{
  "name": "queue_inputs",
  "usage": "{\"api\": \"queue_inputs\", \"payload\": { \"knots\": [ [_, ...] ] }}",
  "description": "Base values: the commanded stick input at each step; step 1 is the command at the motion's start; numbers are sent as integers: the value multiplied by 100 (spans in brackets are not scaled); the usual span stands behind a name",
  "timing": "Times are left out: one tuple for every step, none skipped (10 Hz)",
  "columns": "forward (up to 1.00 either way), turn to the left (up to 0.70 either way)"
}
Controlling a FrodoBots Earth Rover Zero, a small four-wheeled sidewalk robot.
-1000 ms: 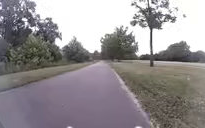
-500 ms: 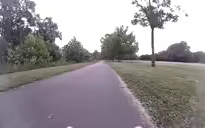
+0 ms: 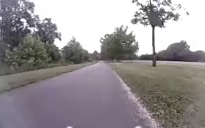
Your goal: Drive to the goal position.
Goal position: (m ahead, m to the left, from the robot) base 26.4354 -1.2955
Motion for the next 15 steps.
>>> {"api": "queue_inputs", "payload": {
  "knots": [
    [68, 1],
    [68, 1],
    [69, 1],
    [68, 0],
    [68, 0],
    [68, 1],
    [68, 1],
    [68, 0],
    [68, 1],
    [68, 1],
    [68, 0],
    [68, 1],
    [68, 1],
    [68, 1],
    [68, 1]
  ]
}}
